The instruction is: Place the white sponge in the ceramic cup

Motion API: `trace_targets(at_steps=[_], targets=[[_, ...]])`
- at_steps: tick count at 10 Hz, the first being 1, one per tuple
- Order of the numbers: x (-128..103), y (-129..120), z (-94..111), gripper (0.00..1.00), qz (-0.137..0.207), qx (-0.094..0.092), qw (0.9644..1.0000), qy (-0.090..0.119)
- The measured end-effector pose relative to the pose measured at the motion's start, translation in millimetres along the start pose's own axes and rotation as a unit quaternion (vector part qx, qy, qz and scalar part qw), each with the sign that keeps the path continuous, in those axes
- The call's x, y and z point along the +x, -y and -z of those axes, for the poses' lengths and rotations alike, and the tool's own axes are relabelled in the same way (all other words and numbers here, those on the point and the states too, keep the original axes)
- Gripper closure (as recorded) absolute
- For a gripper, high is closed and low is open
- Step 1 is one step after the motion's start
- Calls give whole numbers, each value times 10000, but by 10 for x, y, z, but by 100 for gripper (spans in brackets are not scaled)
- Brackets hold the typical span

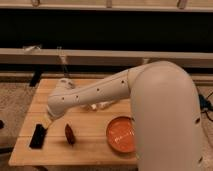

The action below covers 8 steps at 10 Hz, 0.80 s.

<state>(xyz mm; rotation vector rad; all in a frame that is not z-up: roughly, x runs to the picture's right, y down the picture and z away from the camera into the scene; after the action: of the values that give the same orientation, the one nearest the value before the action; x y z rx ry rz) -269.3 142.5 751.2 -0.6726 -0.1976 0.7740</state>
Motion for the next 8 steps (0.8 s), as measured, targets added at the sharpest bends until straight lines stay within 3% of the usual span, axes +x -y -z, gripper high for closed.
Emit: trace_targets(at_steps=[3, 5, 8], targets=[[-358, 196, -159, 24, 529, 172, 9984, 125], [-546, 300, -275, 24, 1134, 217, 9931, 192], [-662, 427, -416, 24, 1441, 163, 9892, 230]])
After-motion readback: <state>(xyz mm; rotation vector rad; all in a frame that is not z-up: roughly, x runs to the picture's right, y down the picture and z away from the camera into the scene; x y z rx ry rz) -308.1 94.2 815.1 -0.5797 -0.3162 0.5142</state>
